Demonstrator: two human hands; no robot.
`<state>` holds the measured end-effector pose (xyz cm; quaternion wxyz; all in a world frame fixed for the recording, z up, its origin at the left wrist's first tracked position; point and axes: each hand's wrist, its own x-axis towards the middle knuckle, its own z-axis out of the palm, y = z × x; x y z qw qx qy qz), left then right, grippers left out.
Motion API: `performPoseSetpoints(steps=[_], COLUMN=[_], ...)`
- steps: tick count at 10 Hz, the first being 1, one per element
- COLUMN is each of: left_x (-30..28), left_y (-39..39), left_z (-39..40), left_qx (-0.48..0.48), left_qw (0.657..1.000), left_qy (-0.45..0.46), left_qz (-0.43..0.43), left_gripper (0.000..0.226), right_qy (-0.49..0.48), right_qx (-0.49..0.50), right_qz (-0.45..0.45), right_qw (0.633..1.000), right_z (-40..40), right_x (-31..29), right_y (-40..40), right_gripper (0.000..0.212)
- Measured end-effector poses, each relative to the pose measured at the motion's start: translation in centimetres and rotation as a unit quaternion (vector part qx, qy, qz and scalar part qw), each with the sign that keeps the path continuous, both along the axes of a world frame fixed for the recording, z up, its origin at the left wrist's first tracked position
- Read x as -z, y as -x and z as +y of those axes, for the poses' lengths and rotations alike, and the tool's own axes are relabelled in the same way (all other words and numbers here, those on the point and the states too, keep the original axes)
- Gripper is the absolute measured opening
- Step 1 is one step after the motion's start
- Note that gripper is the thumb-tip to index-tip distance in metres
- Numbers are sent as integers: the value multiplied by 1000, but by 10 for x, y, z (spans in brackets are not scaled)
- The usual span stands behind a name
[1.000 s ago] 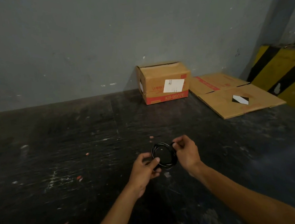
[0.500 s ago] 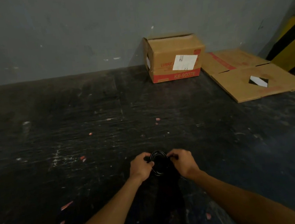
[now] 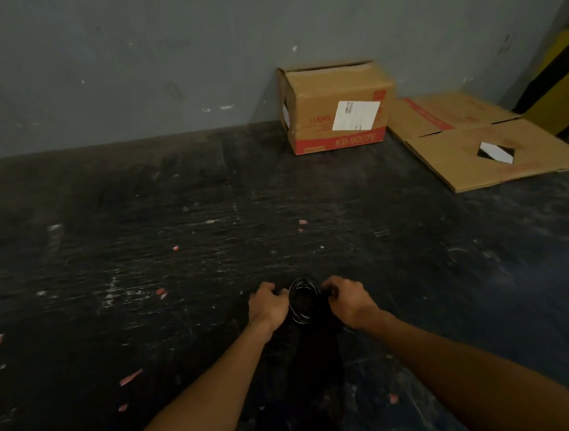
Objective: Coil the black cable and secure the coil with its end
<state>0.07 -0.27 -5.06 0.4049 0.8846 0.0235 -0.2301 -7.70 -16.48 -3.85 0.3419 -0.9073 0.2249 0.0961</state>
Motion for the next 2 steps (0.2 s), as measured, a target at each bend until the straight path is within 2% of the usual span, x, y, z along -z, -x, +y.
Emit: performPoseSetpoints(steps=[2], left_x=[-4], left_y=[39], left_z=[26], left_qx=[-30], left_qw=[999], left_qy=[-5], left_qz=[-19], left_gripper=[45], right_qy=[-10], right_qx=[35], right_qz=[-47], right_qw=[998], right_z=[15], right_x=[16], right_y=[47], right_gripper=[44])
